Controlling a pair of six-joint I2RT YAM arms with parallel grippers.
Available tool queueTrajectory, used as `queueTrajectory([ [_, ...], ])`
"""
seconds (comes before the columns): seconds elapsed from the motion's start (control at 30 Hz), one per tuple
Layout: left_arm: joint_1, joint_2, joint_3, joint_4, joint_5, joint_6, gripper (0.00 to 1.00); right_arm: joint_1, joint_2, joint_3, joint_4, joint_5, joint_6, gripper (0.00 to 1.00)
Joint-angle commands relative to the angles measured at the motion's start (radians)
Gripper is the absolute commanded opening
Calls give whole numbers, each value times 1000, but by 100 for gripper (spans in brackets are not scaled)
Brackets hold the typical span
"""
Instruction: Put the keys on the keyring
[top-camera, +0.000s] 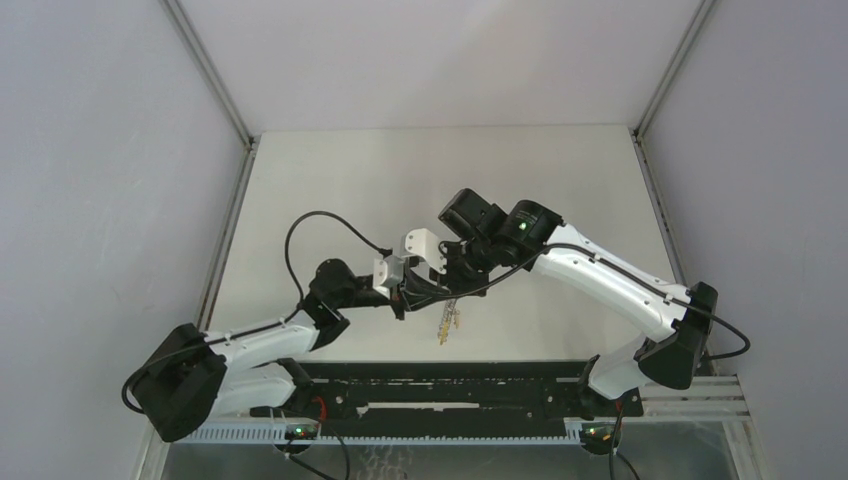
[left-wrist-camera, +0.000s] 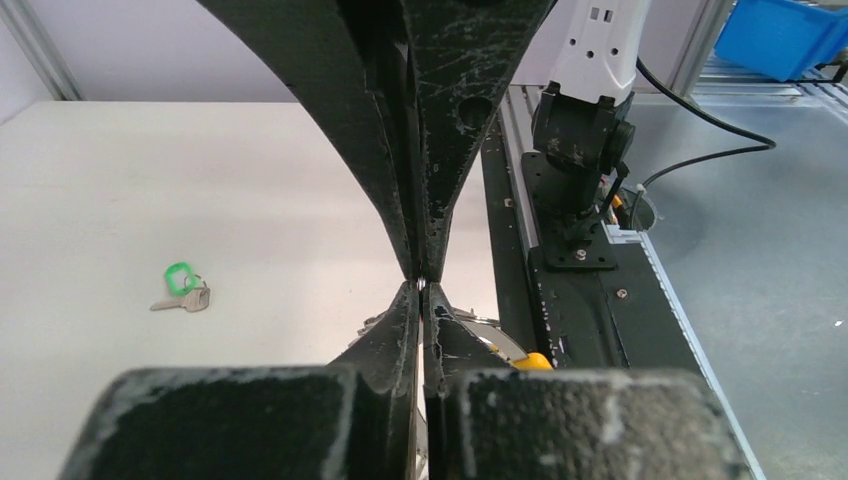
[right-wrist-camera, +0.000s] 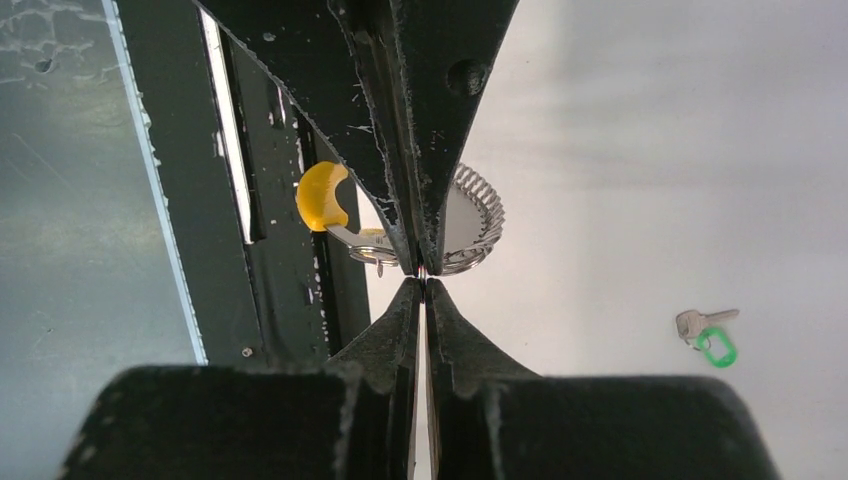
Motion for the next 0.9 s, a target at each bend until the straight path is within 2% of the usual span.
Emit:
queueTrajectory([
  [0.0, 2, 13, 64, 32, 44, -14, 0, 9, -21, 22, 59, -5, -18, 0],
  [0.13, 8, -8, 28, 100, -7, -29, 0, 5, -52, 10, 96, -5, -14, 0],
  [0.23, 41, -34, -40, 286, -61, -116, 0, -18, -114, -46, 158, -35, 2, 14],
  [0.37, 83, -36, -91, 483, -92, -214, 0, -69, -234, -141, 300, -116, 36, 25],
  [0.6, 87, -50, -91, 496, -86, -226, 0, -168, -456, -422, 660, -244, 111, 32],
  [0.73, 87, -78, -91, 499, -102, -228, 0, -213, -547, -584, 898, -300, 173, 32],
  [0.87, 86, -100, -83, 500, -109, -240, 0, -228, -578, -673, 1092, -341, 218, 30],
])
